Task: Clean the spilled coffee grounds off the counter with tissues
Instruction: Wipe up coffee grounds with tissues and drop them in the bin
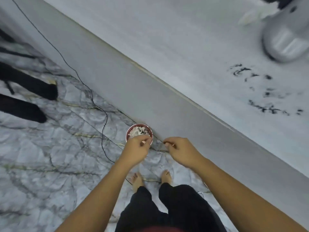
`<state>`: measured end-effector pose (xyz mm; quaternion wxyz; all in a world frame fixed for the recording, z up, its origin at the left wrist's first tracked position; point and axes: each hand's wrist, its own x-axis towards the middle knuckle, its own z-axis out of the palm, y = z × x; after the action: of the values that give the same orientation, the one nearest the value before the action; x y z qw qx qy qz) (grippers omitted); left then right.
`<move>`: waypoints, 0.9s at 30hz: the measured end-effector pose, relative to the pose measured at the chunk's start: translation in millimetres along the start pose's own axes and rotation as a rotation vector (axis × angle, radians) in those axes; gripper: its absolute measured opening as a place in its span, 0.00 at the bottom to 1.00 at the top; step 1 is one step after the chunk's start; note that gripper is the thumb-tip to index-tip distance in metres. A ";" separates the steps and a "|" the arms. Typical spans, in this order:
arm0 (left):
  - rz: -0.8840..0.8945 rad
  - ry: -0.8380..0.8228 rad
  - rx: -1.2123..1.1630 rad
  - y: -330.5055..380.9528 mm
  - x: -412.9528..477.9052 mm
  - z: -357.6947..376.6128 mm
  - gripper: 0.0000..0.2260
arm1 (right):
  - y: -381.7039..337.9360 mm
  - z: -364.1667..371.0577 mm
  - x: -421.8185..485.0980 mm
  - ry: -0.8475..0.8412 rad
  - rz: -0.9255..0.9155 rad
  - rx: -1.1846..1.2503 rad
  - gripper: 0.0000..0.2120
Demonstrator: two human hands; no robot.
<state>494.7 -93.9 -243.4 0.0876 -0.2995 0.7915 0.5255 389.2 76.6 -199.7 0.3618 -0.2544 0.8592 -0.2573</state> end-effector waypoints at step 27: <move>0.496 -0.128 0.047 416.9 167.4 125.3 0.11 | 172.0 -395.4 -50.6 0.880 0.111 0.377 0.09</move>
<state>101.8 64.8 -48.6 0.0127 -0.0600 0.8456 0.5303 79.3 337.1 -43.1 0.0170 -0.0051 0.8813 -0.4722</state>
